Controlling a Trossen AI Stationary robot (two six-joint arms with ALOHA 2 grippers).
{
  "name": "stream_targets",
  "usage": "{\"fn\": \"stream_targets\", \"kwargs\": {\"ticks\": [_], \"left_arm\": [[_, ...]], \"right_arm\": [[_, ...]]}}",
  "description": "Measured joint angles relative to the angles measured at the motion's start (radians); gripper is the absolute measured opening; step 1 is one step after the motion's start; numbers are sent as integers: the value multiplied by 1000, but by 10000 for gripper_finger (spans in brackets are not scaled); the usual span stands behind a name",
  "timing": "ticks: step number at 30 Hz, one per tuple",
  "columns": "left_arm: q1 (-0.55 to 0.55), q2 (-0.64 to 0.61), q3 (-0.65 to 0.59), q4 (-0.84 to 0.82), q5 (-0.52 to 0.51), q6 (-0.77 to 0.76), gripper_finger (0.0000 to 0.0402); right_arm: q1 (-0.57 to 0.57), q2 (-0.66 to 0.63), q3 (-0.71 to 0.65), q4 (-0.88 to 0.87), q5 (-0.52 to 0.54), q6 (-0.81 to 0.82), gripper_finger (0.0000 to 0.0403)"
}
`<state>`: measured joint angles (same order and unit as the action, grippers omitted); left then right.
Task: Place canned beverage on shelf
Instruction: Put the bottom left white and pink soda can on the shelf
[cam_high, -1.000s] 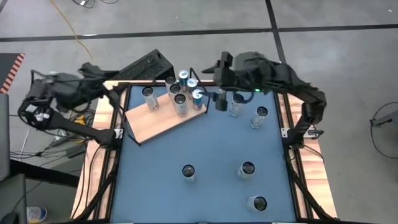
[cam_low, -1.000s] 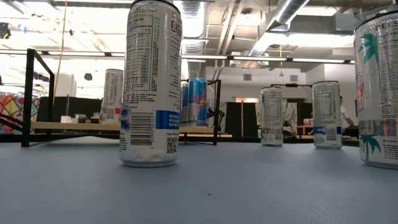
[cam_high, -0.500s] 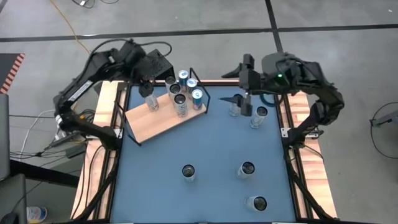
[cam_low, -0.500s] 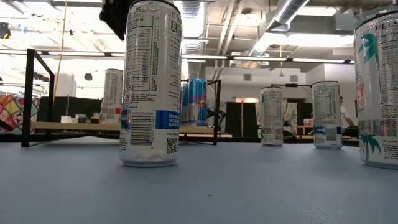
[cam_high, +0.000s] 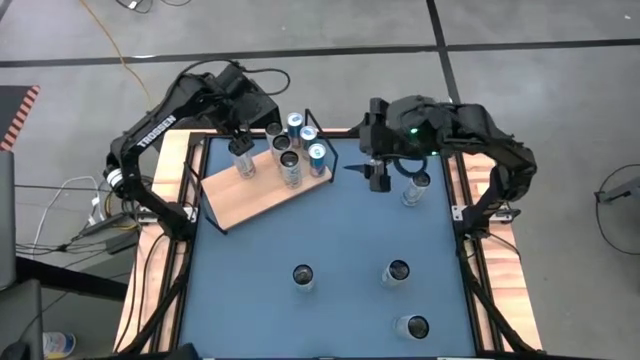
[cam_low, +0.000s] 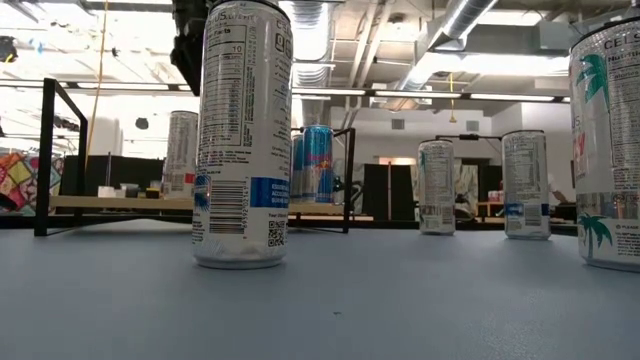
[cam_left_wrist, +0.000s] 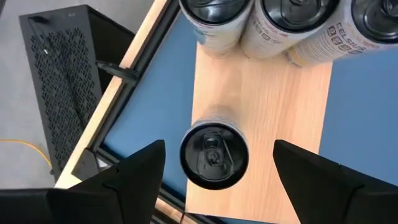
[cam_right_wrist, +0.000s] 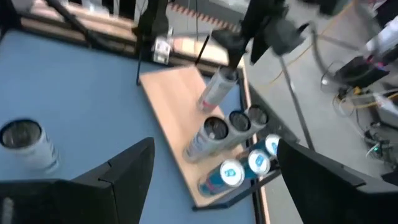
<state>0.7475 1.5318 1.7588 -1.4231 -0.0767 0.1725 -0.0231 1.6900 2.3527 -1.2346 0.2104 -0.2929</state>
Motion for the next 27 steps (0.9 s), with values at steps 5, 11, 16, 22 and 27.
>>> {"fn": "stream_targets", "kwargs": {"ticks": [5, 11, 16, 22, 27], "left_arm": [[-23, 10, -6, -8, -31, 10, 285], [-27, 7, -49, -53, 27, 24, 285], [-27, 7, -81, -40, 25, 64, 285], [-27, 7, -119, -4, 13, 74, 285], [-26, 7, -166, 9, -56, 80, 285]], "right_arm": [[0, 12, 0, -29, 0, 4, 334], [0, 18, 0, -53, 0, 4, 333], [0, 18, 0, -63, 0, 5, 333], [0, 18, 0, -69, 0, 7, 334], [1, 18, 0, -70, -2, 7, 333]]}}
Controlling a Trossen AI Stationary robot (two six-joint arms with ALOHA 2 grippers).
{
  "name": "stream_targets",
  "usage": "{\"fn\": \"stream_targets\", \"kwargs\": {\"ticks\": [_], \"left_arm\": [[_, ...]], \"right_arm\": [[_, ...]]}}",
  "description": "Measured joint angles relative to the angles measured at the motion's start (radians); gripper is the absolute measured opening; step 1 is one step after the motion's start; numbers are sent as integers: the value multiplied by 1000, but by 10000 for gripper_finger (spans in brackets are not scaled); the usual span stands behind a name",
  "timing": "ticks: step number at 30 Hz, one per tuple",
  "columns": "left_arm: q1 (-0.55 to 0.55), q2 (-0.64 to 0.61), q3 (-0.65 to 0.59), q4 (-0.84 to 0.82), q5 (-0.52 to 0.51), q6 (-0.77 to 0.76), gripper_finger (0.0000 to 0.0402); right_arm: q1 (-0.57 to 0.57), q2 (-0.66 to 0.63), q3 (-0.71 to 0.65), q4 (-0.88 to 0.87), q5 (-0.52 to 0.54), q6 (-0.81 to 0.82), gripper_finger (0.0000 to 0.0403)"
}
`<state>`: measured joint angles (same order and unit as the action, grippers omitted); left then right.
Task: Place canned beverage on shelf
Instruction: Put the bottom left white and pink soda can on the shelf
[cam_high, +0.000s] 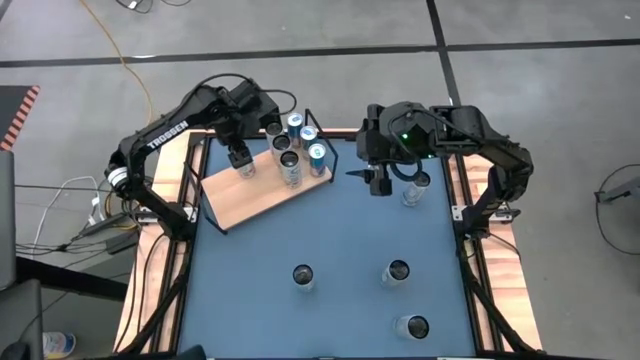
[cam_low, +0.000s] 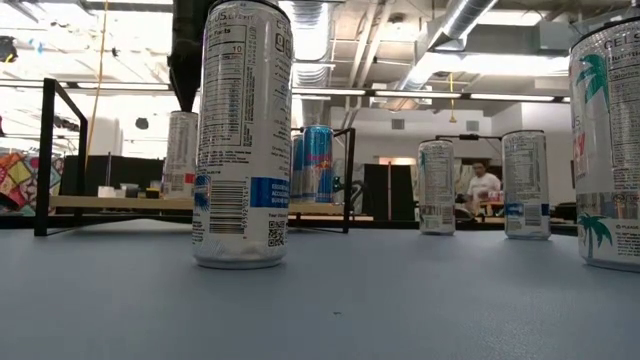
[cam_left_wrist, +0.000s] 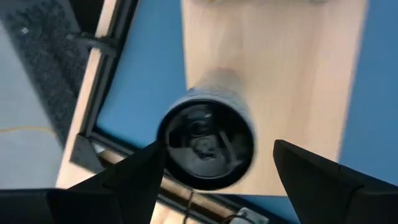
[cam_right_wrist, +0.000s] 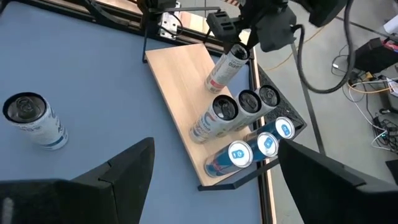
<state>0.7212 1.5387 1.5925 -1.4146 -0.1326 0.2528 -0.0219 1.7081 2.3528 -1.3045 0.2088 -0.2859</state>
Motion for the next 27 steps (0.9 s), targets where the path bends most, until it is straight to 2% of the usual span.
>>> {"fn": "stream_targets", "kwargs": {"ticks": [10, 14, 17, 27], "left_arm": [[-4, -2, -95, 82, -75, -4, 286], [-4, 2, -102, 45, -24, -26, 273], [-7, 2, -100, 62, 21, -29, 247], [-61, -35, -100, 58, 3, -94, 138]], "right_arm": [[0, 0, 0, -30, -1, 27, 333], [1, 0, 0, -29, -1, 40, 333], [2, 0, 0, -29, -1, 43, 333], [8, 0, 0, -29, -6, 55, 333]]}}
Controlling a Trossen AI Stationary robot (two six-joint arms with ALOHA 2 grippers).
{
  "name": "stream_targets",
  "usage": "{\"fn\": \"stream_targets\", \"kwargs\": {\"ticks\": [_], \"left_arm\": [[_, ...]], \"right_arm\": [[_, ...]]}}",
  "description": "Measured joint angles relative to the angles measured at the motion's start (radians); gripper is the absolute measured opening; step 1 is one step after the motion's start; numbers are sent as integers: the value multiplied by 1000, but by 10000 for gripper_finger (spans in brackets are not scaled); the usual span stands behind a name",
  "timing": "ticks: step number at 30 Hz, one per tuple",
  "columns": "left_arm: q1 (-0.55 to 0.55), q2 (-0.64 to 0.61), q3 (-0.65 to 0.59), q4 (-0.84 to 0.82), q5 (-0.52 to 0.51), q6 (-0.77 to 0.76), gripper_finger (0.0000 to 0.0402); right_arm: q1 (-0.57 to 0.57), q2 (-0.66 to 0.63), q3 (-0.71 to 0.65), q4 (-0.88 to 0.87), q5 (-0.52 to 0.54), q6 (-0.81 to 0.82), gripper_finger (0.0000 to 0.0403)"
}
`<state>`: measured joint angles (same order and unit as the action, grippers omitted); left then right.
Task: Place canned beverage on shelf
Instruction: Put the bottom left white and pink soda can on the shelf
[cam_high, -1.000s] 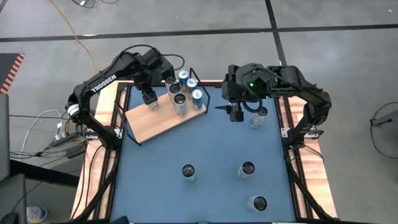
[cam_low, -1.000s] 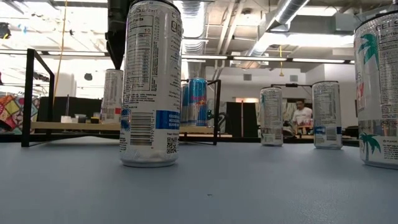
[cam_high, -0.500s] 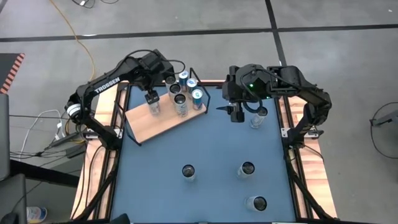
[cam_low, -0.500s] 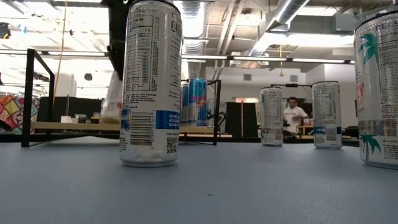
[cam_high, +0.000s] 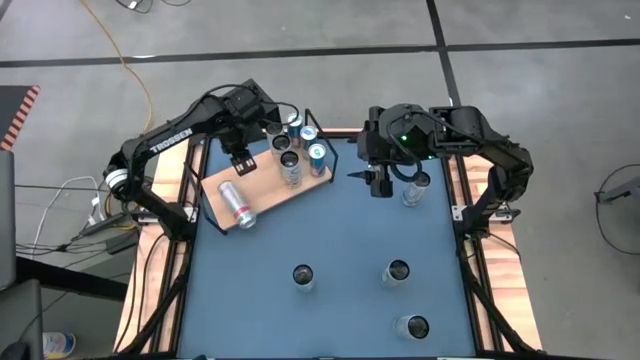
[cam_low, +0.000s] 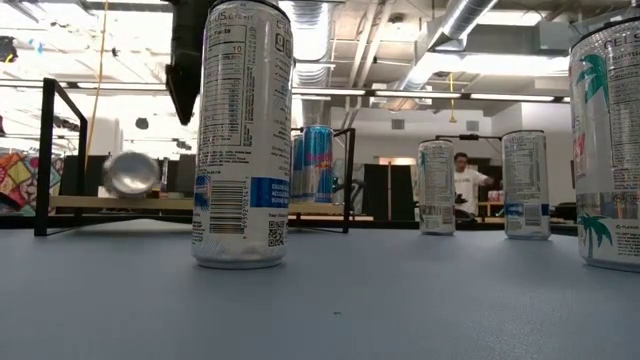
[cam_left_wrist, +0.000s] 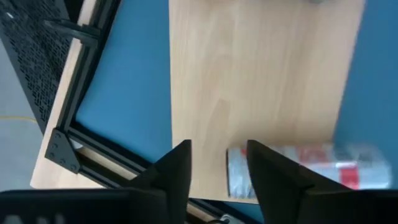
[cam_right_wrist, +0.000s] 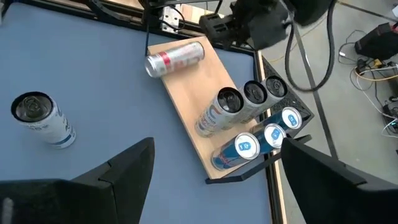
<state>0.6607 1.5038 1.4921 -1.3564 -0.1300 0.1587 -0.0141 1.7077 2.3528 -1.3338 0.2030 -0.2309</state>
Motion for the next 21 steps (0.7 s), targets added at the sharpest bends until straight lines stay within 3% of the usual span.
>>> {"fn": "stream_targets", "kwargs": {"ticks": [7, 15, 21], "left_arm": [[-132, -182, 0, -21, 30, -206, 77], [-423, -361, 2, 71, 32, -531, 32], [-698, -390, 2, 144, -108, -656, 20]], "right_arm": [[47, 0, 0, -38, -49, 6, 333], [122, 0, 0, -38, -48, 32, 333], [159, -2, -29, 27, -47, 90, 333]]}}
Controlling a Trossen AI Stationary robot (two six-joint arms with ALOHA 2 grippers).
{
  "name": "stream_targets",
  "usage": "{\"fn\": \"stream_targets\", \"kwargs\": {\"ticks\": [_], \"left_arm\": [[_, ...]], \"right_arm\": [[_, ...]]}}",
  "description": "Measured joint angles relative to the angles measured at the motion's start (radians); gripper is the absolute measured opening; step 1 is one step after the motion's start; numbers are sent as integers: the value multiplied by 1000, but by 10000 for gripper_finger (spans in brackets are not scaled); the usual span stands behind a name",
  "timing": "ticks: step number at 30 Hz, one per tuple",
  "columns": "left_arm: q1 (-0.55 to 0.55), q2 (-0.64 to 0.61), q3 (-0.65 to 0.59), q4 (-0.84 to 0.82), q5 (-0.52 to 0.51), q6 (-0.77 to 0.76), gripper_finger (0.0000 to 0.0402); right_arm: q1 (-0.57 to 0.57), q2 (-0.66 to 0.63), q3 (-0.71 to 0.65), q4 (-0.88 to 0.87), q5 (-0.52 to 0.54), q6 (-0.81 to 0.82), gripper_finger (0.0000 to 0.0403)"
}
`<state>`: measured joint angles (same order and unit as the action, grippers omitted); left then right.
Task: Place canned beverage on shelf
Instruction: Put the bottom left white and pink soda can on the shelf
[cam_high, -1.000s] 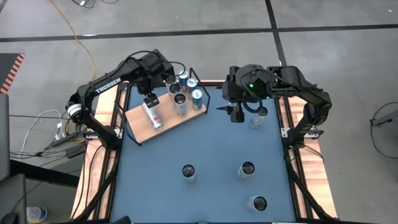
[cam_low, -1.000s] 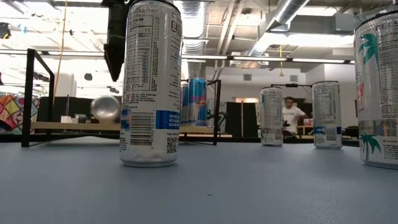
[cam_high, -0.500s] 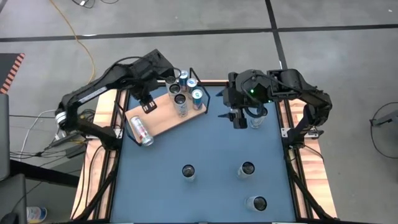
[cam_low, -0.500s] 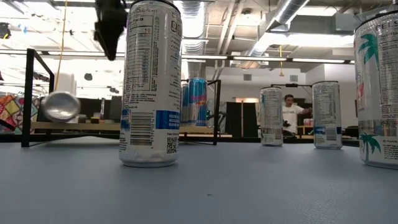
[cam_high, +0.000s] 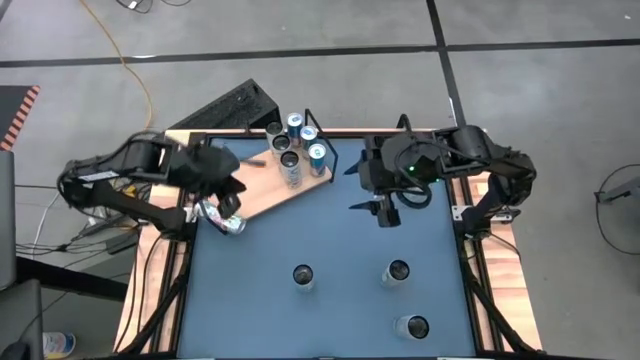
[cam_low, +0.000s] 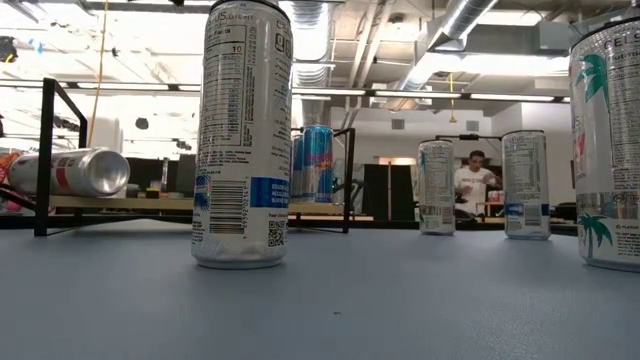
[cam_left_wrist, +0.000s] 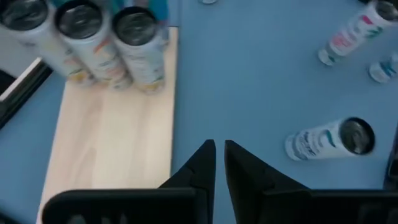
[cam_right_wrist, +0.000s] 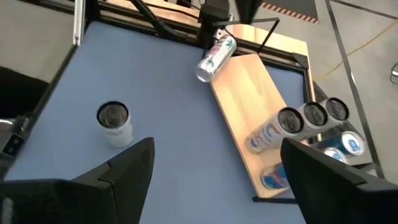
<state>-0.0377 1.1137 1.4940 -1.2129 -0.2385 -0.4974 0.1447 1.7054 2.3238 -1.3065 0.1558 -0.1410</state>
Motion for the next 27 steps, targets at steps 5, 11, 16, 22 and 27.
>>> {"fn": "stream_targets", "kwargs": {"ticks": [5, 11, 16, 22, 27], "left_arm": [[-182, 0, -8, -15, -87, -123, 20], [-315, 0, -9, -109, -137, -239, 20], [-384, 1, -9, -114, -250, -298, 20], [-441, 0, -9, -114, -295, -313, 20], [-460, 1, -9, -117, -328, -320, 20]], "right_arm": [[6, 1, -111, 102, 0, 3, 333], [-13, 2, -282, 292, 2, -38, 333], [-41, 3, -473, 754, 2, -59, 334], [-73, 113, -579, 1190, 3, -59, 333], [-82, 257, -576, 1318, 3, -20, 333]]}}
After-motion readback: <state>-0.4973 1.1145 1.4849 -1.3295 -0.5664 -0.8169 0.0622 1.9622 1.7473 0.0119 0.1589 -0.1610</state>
